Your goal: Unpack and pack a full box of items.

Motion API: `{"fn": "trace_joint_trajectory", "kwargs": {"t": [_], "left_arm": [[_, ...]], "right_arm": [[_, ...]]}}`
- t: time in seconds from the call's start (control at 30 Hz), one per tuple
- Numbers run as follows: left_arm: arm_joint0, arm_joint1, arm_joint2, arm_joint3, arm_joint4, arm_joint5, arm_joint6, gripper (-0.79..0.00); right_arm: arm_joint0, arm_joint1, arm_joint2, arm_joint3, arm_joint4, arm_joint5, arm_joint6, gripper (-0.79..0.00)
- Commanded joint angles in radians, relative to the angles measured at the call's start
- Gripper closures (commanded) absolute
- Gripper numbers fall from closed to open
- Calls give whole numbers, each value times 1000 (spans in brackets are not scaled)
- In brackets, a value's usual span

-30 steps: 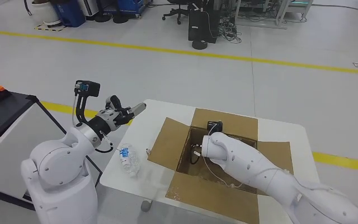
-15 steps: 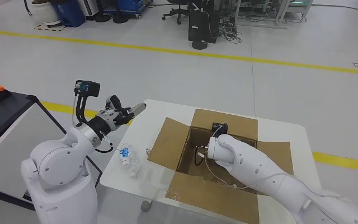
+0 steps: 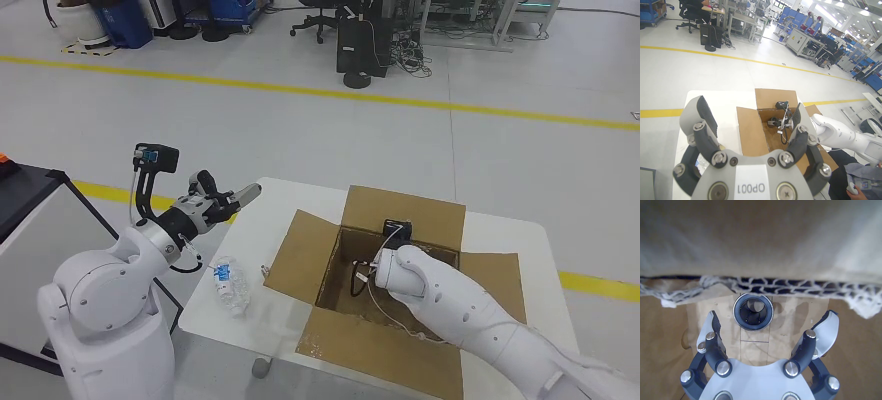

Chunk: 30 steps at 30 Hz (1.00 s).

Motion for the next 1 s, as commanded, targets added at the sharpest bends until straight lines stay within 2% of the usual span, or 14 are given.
{"fn": "trace_joint_trajectory", "kwargs": {"t": [0.0,0.13,0.4,0.63,0.67,0.7,0.73,0.77,0.8,0.83,0.97], "left_arm": [[0,0,0,0,0,0,0,-785],[0,0,0,0,0,0,0,-785],[0,0,0,0,0,0,0,-785],[0,0,0,0,0,0,0,-785],[0,0,0,0,0,0,0,-785],[0,0,0,0,0,0,0,-785],[0,0,0,0,0,0,0,-785],[0,0,0,0,0,0,0,-785],[0,0,0,0,0,0,0,-785],[0,0,0,0,0,0,0,-785],[0,0,0,0,0,0,0,-785]], "right_arm": [[-7,-2,9,-1,-8,0,0,-763],[-17,-8,22,4,-21,0,0,-723],[-21,-28,32,30,-31,0,0,-696],[-13,-50,26,60,-35,0,0,-563],[-12,-53,25,66,-34,0,0,-505],[-10,-56,24,70,-33,0,0,-409],[-8,-59,22,76,-32,0,0,-369],[-7,-62,21,82,-31,0,0,-277],[-5,-65,19,87,-29,0,0,-120],[-3,-68,17,93,-28,0,0,0],[4,-78,10,111,-28,0,0,0]]}}
